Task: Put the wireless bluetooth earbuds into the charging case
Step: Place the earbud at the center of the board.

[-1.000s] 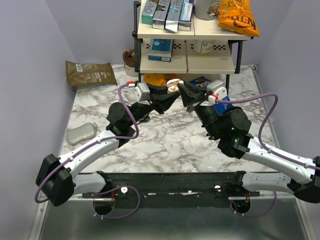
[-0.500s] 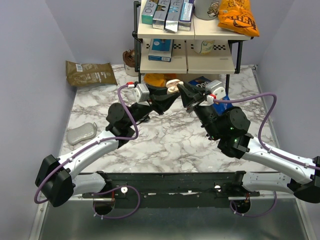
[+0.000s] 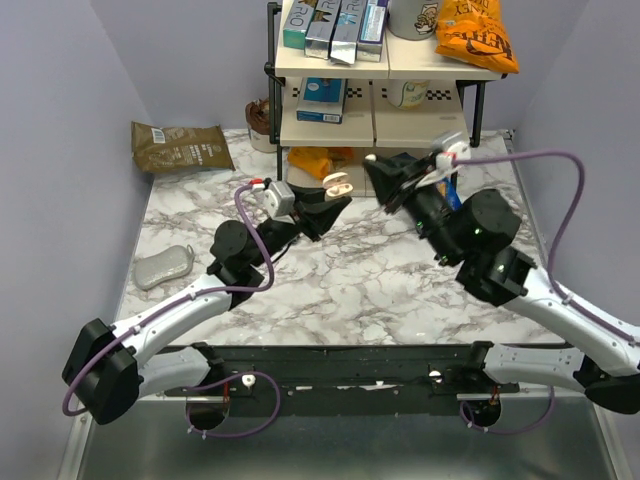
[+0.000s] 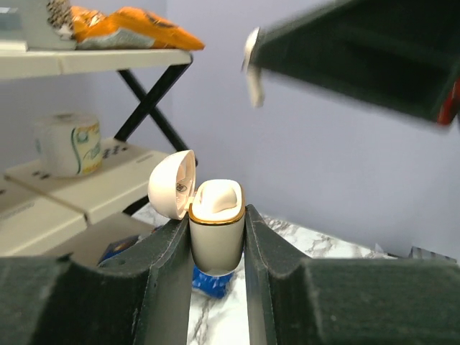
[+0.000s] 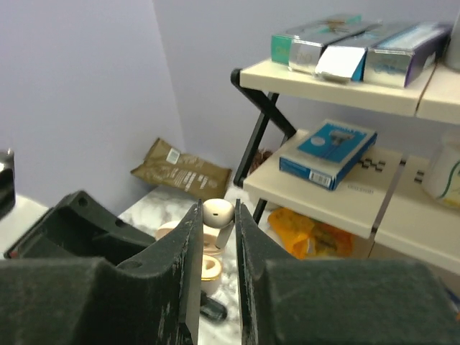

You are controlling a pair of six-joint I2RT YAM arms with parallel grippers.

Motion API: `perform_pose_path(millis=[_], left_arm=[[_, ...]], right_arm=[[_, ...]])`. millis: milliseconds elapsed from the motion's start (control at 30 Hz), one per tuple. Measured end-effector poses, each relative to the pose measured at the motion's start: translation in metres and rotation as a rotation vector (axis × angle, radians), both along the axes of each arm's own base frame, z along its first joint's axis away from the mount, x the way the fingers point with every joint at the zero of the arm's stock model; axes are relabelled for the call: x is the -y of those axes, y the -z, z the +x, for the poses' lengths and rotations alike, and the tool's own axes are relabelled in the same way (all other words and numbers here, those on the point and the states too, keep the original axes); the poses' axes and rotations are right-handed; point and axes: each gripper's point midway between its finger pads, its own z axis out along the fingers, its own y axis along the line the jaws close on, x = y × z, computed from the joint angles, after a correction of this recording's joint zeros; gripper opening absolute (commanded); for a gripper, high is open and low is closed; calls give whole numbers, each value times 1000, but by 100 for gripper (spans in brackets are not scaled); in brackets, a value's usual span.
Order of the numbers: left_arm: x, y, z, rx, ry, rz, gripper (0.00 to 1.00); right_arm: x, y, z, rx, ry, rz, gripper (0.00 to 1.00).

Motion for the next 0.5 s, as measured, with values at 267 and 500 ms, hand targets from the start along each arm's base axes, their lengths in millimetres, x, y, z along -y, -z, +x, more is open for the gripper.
perform_pose_path(millis=[267,500], left_arm=[[-44,39,-2,-84,-169,-14,0],[-75,24,-18,-65,-231,-74,0]], right_arm=[[46,-8,33,-282,26,86,1],[14,144,45,-717,-18,-74,1]])
